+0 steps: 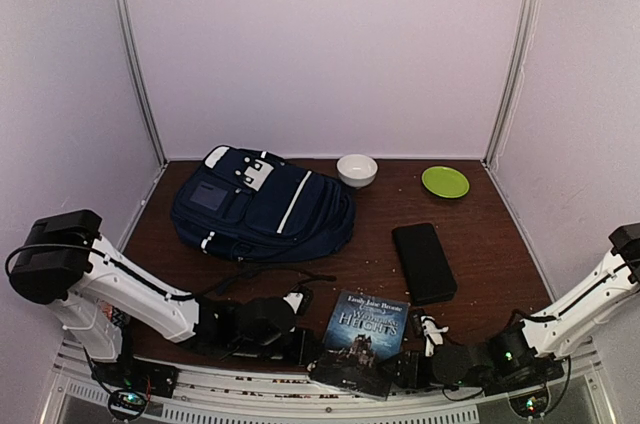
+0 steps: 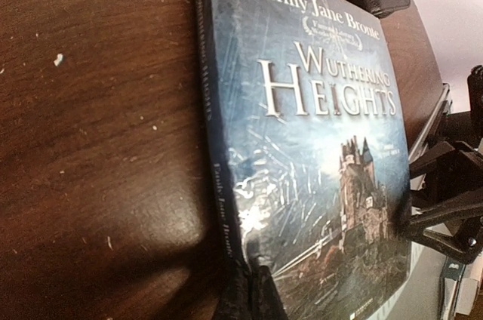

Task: Pack the student bag
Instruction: Pick up the book from the center of the board.

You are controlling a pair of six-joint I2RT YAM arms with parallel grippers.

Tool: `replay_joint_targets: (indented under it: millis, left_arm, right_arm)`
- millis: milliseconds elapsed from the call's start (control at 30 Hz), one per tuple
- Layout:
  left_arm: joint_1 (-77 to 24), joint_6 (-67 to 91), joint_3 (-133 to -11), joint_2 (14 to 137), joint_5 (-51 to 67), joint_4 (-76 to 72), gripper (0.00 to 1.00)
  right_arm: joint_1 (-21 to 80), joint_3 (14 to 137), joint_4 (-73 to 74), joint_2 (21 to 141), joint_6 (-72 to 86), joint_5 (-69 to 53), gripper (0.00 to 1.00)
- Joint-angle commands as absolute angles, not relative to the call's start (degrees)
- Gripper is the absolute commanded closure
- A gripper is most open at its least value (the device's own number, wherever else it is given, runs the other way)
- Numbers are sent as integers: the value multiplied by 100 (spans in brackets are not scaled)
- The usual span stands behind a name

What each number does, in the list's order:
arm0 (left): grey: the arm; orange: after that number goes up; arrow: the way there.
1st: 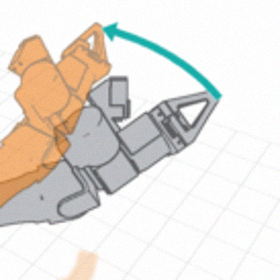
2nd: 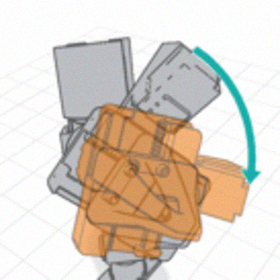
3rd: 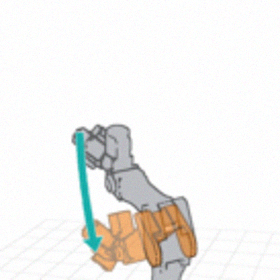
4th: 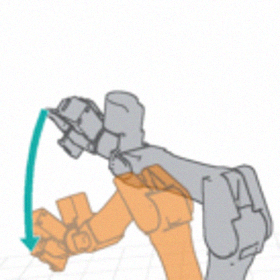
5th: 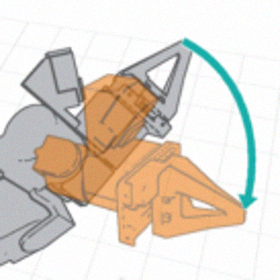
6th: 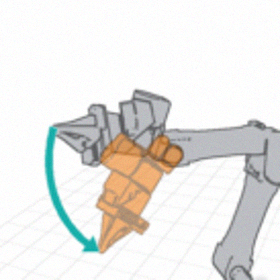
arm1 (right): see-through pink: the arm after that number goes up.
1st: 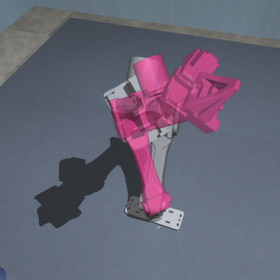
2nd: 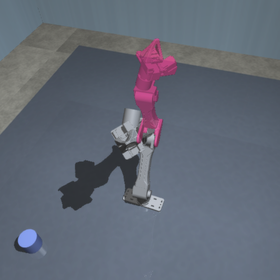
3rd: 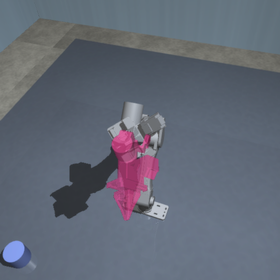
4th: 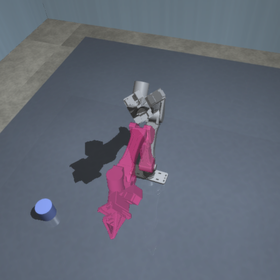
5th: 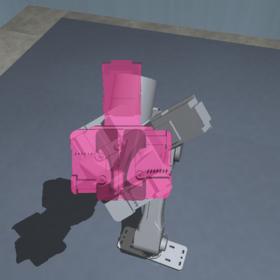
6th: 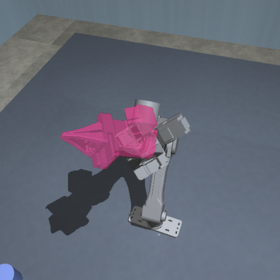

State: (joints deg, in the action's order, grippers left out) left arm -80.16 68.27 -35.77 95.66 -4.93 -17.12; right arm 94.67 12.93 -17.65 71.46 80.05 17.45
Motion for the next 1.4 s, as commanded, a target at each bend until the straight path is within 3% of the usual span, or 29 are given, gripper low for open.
replay_joint_targets:
  millis: [0,167,400,733,1000,1367]
  left_arm:
    - [-8512,6844,-3625,10107,1151,-3004,98]
    - [-8516,6862,-3608,10102,1106,-2982,89]
    - [-8517,6897,-3562,10040,999,-2892,80]
    - [-8478,7002,-3285,9769,837,-2969,37]
    - [-8464,6962,-3325,9883,948,-3124,37]
    - [-8462,6810,-3410,9972,1124,-3247,40]
  right_arm:
    - [9457,1954,-4466,6812,7782,1518,48]
    - [9456,1756,-4789,6780,8119,1733,40]
    - [9494,1518,-5345,6758,8462,2130,42]
    - [9533,1495,-5243,6464,8304,2203,42]
    - [9535,1657,-5404,6682,8208,2190,44]
    - [9445,2126,-5737,7587,8474,2019,54]
